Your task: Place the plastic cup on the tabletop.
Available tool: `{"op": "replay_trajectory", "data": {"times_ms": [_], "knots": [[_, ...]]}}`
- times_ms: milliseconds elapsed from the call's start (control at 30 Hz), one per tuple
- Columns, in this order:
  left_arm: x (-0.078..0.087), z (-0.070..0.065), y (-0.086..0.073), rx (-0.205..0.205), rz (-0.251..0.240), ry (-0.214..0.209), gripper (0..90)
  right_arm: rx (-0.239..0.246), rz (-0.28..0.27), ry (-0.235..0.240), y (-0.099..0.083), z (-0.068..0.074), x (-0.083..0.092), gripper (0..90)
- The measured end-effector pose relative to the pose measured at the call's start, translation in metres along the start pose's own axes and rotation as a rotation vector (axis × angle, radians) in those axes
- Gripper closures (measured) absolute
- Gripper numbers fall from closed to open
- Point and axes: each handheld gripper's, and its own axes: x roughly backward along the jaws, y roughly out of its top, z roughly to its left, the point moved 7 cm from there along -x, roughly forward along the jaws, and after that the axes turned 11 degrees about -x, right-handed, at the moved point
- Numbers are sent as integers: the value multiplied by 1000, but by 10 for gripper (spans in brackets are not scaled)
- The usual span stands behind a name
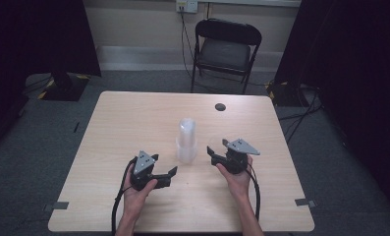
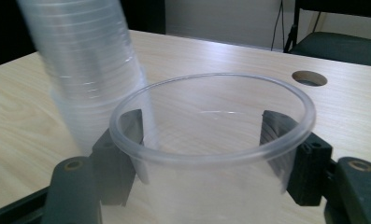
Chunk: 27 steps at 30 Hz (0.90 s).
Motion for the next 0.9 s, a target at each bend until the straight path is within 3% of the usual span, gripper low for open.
{"op": "replay_trajectory", "data": {"times_ms": [200, 367, 400, 633, 900], "knots": [[-1, -3, -5, -40, 26, 4, 158, -34, -4, -31, 1, -15, -4, 306], [3, -2, -5, -50, 12, 2, 158, -44, -16, -42, 2, -25, -10, 306], [5, -1, -6, -56, -1, 19, 158, -59, -25, -50, 2, -29, -13, 306], [10, 4, -17, -10, -10, 30, 159, -80, -22, -77, -1, -39, -22, 306], [10, 9, -20, -12, 3, 45, 159, -82, -12, -77, 7, -44, -28, 305]]}}
